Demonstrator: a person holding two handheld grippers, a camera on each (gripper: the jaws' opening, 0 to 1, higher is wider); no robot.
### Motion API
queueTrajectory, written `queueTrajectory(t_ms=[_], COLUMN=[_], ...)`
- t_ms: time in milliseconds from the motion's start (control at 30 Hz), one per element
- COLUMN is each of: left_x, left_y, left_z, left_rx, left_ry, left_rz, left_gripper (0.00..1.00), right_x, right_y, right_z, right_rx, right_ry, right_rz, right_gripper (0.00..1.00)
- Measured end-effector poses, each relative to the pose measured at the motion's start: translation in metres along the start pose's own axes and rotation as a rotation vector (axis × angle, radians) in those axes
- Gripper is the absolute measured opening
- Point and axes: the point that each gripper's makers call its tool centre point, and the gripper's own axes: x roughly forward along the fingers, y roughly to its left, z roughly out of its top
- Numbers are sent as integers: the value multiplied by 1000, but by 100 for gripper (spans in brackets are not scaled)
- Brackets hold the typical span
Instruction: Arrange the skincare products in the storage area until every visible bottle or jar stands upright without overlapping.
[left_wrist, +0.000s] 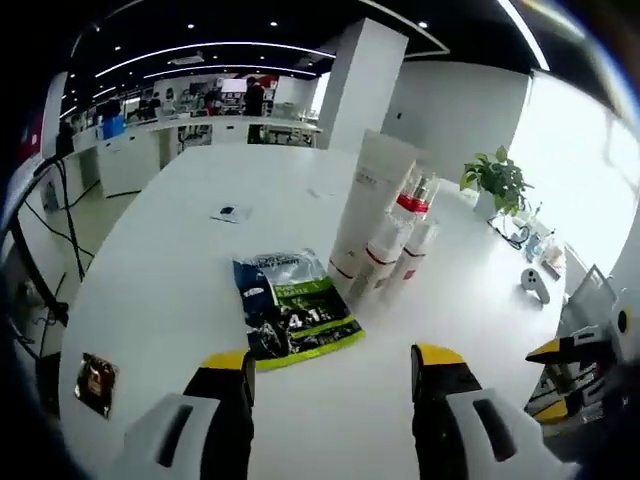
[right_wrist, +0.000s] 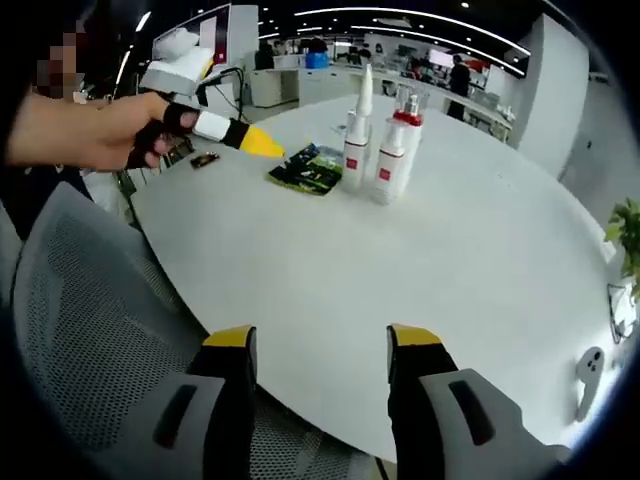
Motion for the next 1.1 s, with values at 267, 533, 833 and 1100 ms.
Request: queueTrajectory(t_ms=[267,533,833,1100], left_x=[-42,-60,-81,-79], left_y=[-23,-20,-15,-19], left_z=[-54,-71,-73,-100], left_rx=[173,233,342,428], left_ry=[96,150,141,215], left_rz=[-29,-9,56,54], left_gripper=[64,62,61,61], right_x=[-33,-72,-136,-161], right_y=[-46,-66,-29,-1], right_z=[78,210,253,217], right_rx=[127,179,118,-154], right_ry=[-239,-638,-949,-792], right_rz=[-34,25,75,-9], right_gripper=[45,49,27,31])
